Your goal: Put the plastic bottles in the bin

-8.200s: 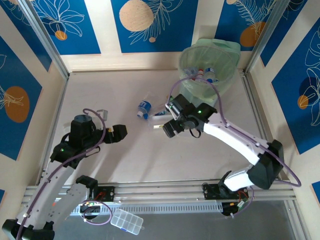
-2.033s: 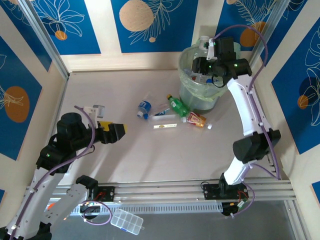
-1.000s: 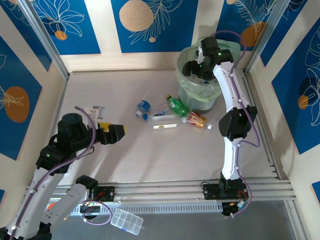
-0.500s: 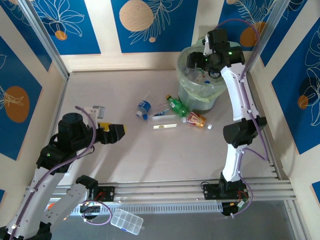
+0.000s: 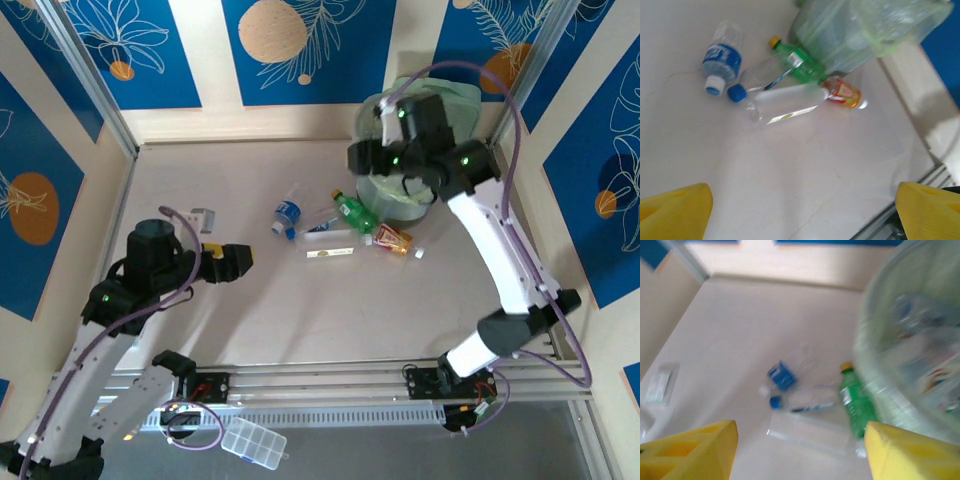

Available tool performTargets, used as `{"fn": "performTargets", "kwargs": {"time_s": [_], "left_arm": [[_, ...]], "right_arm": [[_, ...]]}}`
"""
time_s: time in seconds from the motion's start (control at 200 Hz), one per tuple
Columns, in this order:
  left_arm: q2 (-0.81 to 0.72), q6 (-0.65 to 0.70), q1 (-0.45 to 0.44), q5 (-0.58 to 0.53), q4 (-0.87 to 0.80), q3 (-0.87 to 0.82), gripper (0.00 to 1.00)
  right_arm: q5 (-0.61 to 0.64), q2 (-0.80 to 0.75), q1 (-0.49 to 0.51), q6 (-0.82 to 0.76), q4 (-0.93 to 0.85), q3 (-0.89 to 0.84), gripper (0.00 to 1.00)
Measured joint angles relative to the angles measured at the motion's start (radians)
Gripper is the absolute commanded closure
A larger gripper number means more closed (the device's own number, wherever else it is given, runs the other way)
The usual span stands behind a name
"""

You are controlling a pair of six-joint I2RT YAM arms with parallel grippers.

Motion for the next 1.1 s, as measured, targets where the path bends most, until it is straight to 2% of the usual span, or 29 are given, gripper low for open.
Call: {"fn": "performTargets", "kwargs": {"time_s": [0.255, 0.395, 0.57, 0.84, 1.1], "left_arm": [[0.326, 0.042, -0.002, -0.100, 0.026, 0.036, 0.06], [0.552, 0.061, -0.003, -0.140, 0.094, 0.128, 0.06], [0.879, 0.086, -0.003, -0.168, 0.163, 0.331, 0.06], [1.221, 0.152, -0.002, -0.201, 0.182, 0.624, 0.05], [1.370, 0.188, 0.021, -0.180, 0.187, 0.683, 0.09]], "right_arm": [[-0.005, -0.236, 0.196, 0.002, 0.124, -0.411, 0.35], [0.019, -0.300, 0.276, 0.025, 0.170, -0.544, 0.36], [0.070, -0.370, 0.352, 0.058, 0.214, -0.656, 0.35], [0.088, -0.483, 0.375, 0.108, 0.240, -0.772, 0.35], [0.088, -0.559, 0.389, 0.145, 0.237, -0.850, 0.35]]}}
